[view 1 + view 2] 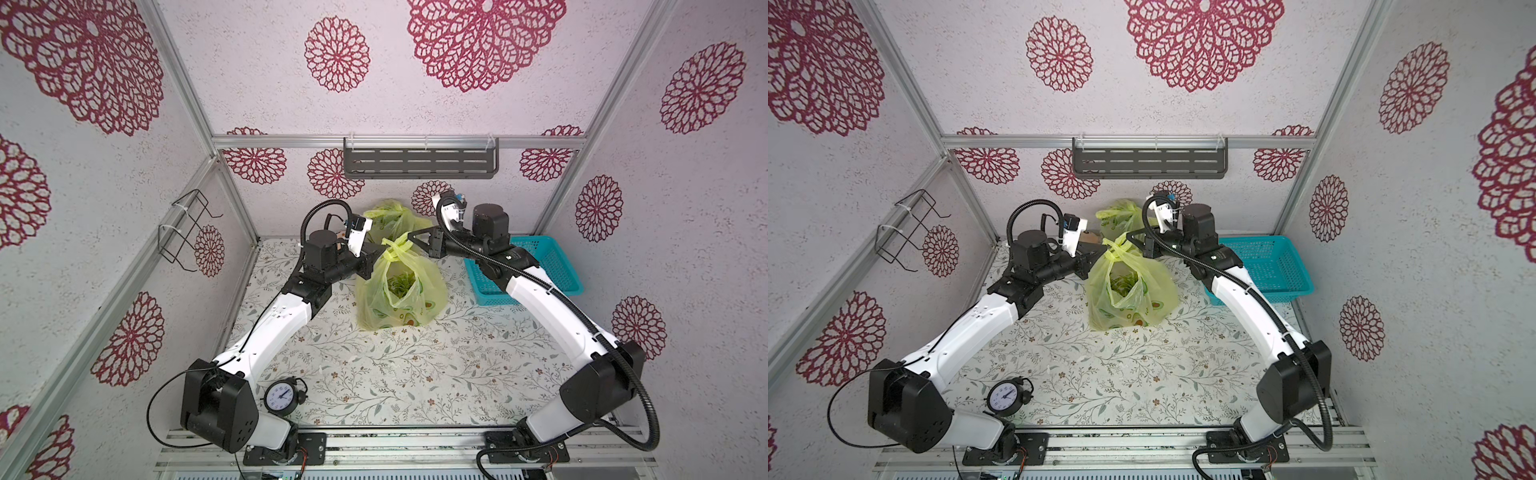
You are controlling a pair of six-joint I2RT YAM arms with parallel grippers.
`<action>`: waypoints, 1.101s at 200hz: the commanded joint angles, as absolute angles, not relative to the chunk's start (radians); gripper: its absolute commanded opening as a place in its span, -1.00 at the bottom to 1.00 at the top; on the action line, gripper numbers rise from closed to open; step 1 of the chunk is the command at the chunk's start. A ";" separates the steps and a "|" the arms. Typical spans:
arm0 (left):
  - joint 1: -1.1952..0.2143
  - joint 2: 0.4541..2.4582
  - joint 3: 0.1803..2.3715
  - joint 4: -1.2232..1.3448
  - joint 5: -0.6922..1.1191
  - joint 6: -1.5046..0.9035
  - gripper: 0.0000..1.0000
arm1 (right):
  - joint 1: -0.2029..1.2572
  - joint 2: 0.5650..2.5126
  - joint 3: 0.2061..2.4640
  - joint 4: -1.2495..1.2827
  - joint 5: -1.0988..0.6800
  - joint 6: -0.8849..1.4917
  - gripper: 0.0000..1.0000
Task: Place the pineapple into a plastic bag & tie a knot
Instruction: Cross the plastic bag at the center of the board.
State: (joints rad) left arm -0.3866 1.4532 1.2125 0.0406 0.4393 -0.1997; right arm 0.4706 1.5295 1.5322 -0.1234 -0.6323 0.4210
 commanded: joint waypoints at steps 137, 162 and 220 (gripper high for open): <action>-0.388 1.442 1.221 0.099 0.460 -0.304 -1.00 | 0.713 1.597 1.233 0.149 -0.176 0.199 -1.00; -0.388 1.424 1.198 0.110 0.462 -0.311 -1.00 | 0.708 1.648 1.207 0.315 -0.098 0.228 -1.00; -0.388 1.360 1.112 0.166 0.480 -0.344 -1.00 | 0.690 1.754 1.200 0.670 -0.011 0.309 -1.00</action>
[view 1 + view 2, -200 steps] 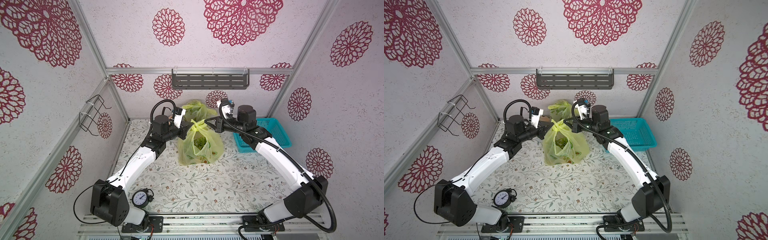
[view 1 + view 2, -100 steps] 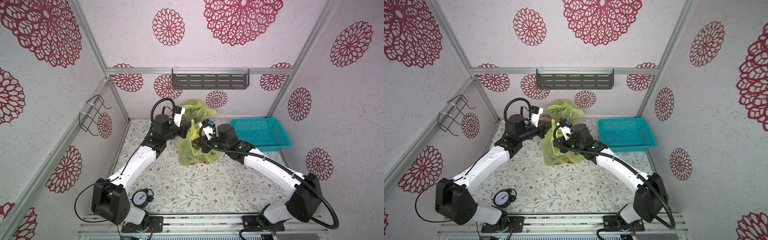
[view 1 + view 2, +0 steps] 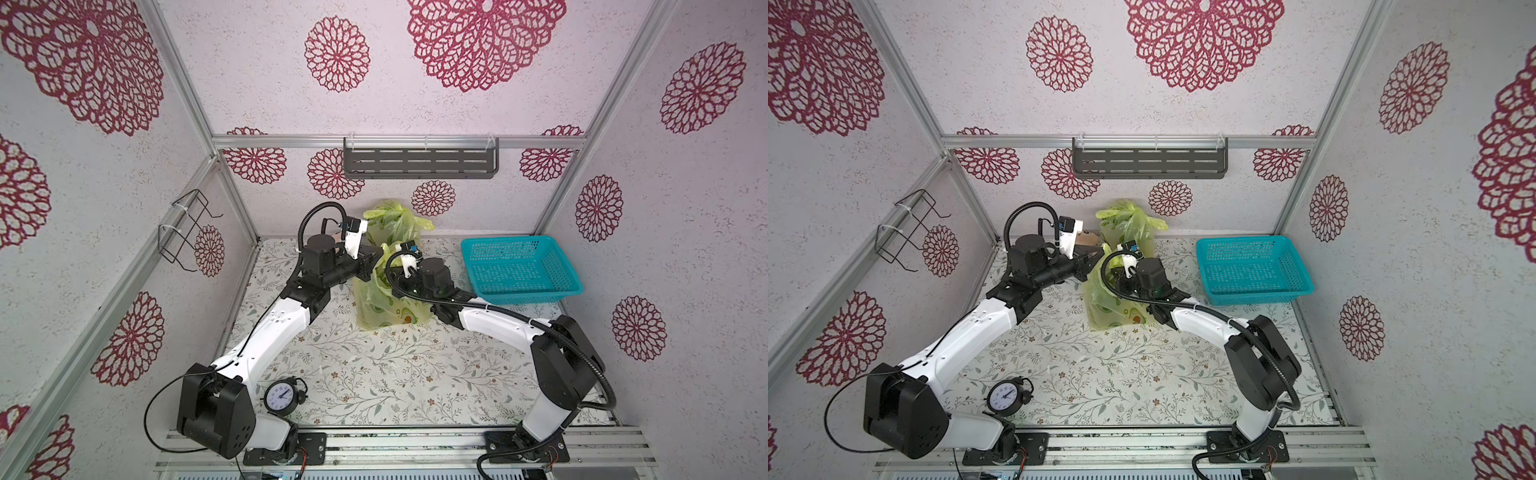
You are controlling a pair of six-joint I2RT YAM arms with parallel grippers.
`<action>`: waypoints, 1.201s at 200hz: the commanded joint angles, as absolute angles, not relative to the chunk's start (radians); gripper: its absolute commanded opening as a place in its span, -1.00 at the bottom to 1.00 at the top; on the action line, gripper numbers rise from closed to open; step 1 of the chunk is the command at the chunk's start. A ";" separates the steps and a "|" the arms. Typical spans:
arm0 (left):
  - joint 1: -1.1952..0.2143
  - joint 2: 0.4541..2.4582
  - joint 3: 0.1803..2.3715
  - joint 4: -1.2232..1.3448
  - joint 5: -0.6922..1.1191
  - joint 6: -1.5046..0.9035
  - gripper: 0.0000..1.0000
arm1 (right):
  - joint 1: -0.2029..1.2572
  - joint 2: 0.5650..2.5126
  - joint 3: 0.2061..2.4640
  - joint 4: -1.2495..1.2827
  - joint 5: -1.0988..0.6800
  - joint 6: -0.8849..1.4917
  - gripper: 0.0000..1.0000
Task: Place the pineapple into a plastic bag & tie a knot
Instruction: Cross the plastic bag at the center of the board.
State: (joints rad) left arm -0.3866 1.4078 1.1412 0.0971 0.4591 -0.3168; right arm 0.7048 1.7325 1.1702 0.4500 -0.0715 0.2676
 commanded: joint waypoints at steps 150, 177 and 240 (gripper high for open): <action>-0.347 1.234 1.024 0.097 0.384 -0.285 -0.13 | 0.666 1.785 1.158 0.885 -0.192 0.402 -1.00; -0.313 1.174 0.996 0.099 0.336 -0.306 0.31 | 0.663 1.793 1.160 0.884 -0.199 0.403 -1.00; -0.213 1.312 1.092 0.022 0.308 -0.481 0.56 | 0.660 1.812 1.178 0.880 -0.205 0.416 -1.00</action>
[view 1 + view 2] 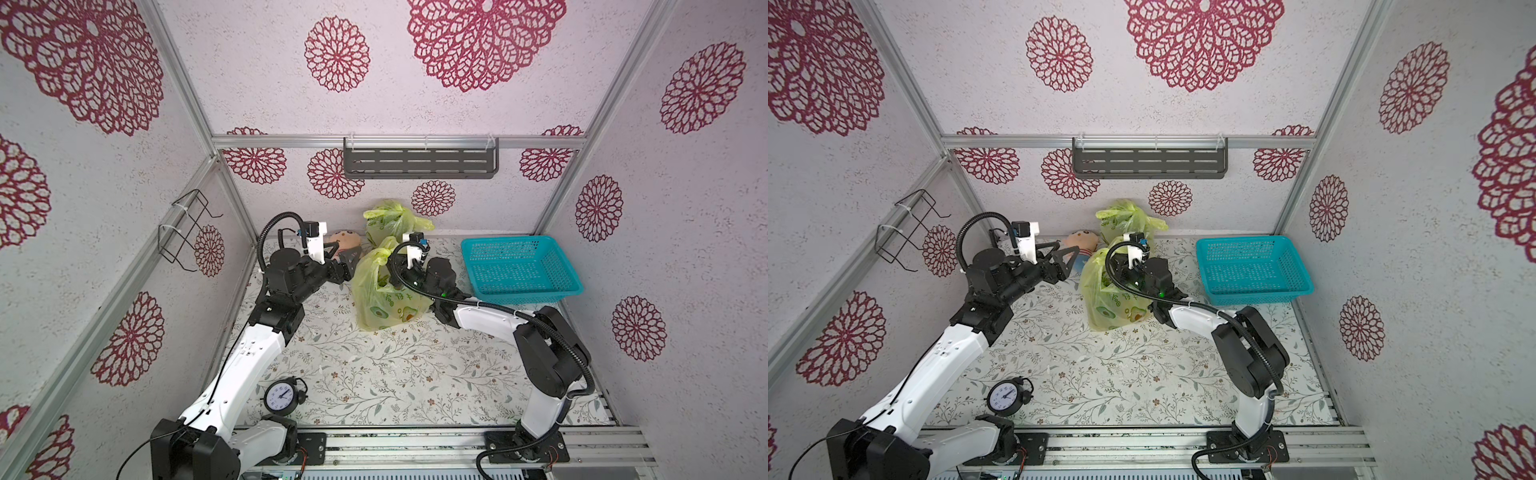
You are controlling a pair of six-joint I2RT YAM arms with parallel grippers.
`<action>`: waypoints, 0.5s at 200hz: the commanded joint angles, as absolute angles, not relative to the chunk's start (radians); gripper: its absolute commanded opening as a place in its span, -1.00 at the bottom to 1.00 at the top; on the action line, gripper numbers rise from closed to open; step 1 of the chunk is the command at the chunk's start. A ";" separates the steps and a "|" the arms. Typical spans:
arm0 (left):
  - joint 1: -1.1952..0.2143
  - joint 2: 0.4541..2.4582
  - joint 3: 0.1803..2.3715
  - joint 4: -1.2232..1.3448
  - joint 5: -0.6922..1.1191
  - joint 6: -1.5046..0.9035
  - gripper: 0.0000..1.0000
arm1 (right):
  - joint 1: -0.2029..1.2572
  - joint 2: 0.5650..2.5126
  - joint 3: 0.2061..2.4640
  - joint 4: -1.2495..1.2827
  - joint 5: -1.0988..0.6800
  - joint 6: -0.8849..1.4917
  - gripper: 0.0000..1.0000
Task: Place the pineapple into a plastic bag & tie a knot
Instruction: Cross the plastic bag at the center of the board.
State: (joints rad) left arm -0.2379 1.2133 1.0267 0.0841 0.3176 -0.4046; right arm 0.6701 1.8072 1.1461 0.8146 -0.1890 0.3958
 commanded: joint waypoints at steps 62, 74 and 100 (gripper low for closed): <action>-0.210 1.587 1.314 -0.082 0.440 -0.438 0.32 | 0.655 1.834 1.208 0.864 -0.214 0.428 -1.00; -0.210 1.621 1.333 -0.104 0.458 -0.430 0.26 | 0.653 1.842 1.215 0.859 -0.214 0.430 -1.00; -0.210 1.668 1.348 -0.130 0.544 -0.415 0.13 | 0.650 1.850 1.226 0.845 -0.212 0.431 -1.00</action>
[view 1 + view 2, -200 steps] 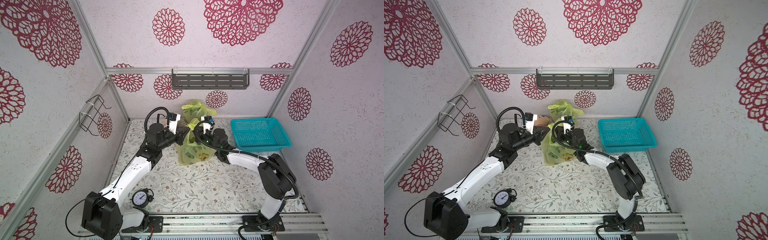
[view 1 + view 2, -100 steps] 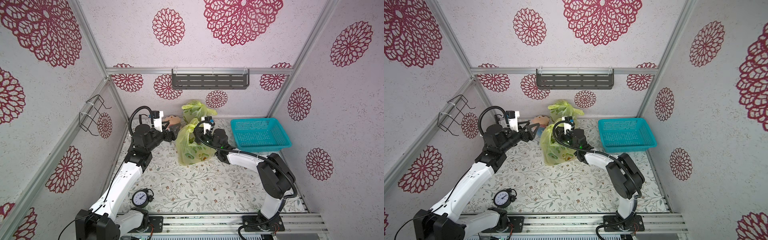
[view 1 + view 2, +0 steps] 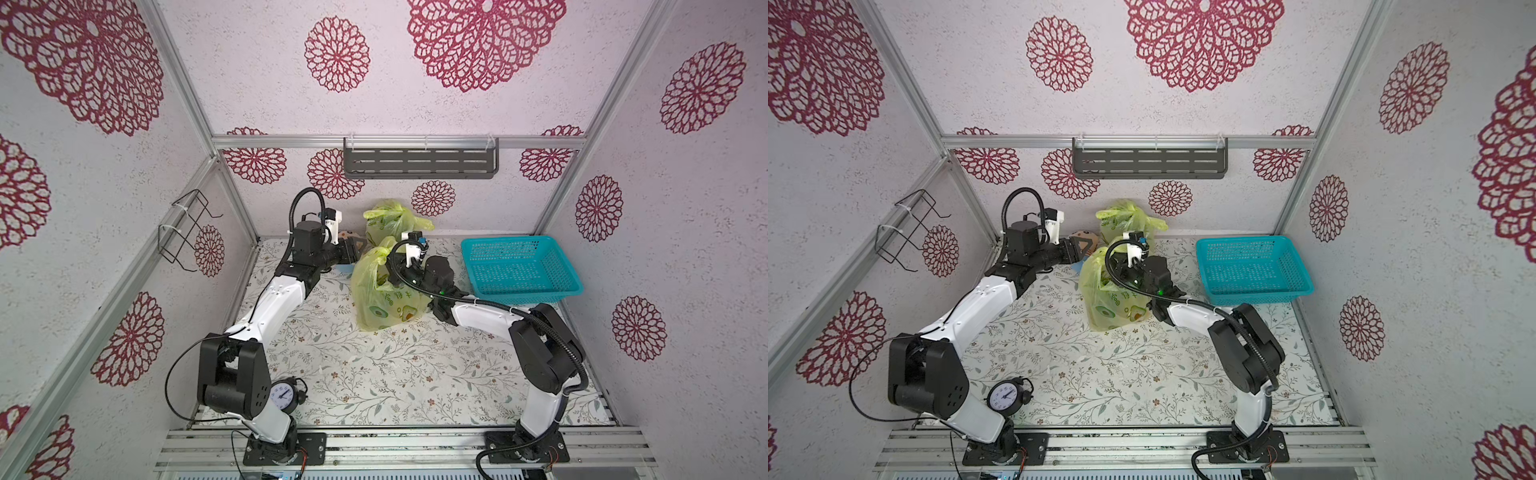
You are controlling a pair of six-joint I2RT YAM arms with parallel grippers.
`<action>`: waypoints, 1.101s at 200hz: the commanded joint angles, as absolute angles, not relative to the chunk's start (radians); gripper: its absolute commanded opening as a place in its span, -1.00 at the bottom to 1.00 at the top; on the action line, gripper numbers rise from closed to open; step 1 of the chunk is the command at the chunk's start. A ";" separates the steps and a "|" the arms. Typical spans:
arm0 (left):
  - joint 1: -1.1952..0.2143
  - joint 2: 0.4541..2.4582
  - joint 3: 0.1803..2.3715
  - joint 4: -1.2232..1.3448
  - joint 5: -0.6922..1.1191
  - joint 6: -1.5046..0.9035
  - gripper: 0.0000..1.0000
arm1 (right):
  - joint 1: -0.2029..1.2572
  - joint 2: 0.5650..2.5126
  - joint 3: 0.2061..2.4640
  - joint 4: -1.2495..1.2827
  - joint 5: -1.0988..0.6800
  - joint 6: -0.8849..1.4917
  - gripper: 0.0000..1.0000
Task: Place the pineapple into a plastic bag & tie a knot
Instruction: Cross the plastic bag at the center of the board.
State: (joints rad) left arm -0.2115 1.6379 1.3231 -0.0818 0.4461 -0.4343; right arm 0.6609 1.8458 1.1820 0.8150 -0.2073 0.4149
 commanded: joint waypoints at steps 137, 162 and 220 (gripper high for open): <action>-0.292 1.664 1.191 -0.010 0.758 -0.434 -0.35 | 0.633 1.910 1.356 0.835 -0.345 0.537 -1.00; -0.310 1.631 1.132 0.063 0.761 -0.454 -0.35 | 0.613 1.902 1.313 0.973 -0.457 0.660 -1.00; -0.319 1.543 1.016 0.169 0.733 -0.475 -0.29 | 0.593 1.893 1.244 1.214 -0.599 0.862 -1.00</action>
State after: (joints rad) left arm -0.3077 1.5864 1.0409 0.1226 0.7246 -0.4622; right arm 0.5995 1.9301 1.2385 0.9947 -0.5198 0.7456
